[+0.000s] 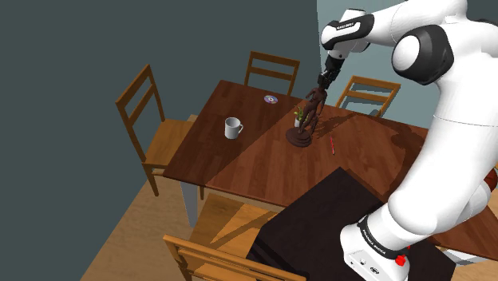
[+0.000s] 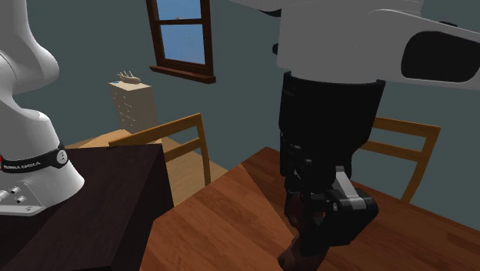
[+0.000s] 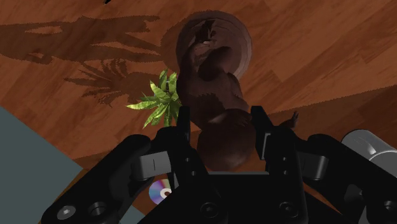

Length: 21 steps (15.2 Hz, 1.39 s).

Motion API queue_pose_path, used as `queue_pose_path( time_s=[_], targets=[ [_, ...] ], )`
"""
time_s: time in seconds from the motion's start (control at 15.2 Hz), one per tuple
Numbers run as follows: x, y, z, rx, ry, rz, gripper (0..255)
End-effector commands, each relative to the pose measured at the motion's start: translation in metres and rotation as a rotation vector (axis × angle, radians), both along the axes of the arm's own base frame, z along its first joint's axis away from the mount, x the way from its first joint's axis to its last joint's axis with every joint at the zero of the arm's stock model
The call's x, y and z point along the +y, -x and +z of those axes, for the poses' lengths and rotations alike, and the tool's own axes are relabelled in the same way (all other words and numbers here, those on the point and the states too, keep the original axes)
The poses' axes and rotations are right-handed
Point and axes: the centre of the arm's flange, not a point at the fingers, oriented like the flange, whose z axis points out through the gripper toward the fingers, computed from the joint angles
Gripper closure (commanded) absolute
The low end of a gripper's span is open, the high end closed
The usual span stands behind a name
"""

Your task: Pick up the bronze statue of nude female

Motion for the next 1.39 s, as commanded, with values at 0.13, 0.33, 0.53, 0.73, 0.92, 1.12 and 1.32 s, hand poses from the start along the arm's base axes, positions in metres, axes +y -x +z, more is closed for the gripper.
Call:
queue_pose_path(
  time_s=[0.13, 0.33, 0.53, 0.73, 0.92, 1.12, 1.32],
  targets=[
    [0.000, 0.000, -0.001, 0.001, -0.001, 0.000, 255],
    [0.000, 0.000, 0.004, 0.001, -0.001, 0.000, 255],
    [0.000, 0.000, 0.020, 0.001, -0.001, 0.000, 255],
    [0.000, 0.000, 0.036, 0.001, -0.001, 0.000, 255],
    [0.000, 0.000, 0.052, 0.001, -0.001, 0.000, 255],
    [0.000, 0.000, 0.068, 0.001, -0.001, 0.000, 255],
    [0.000, 0.000, 0.079, 0.001, -0.001, 0.000, 255]
  ],
)
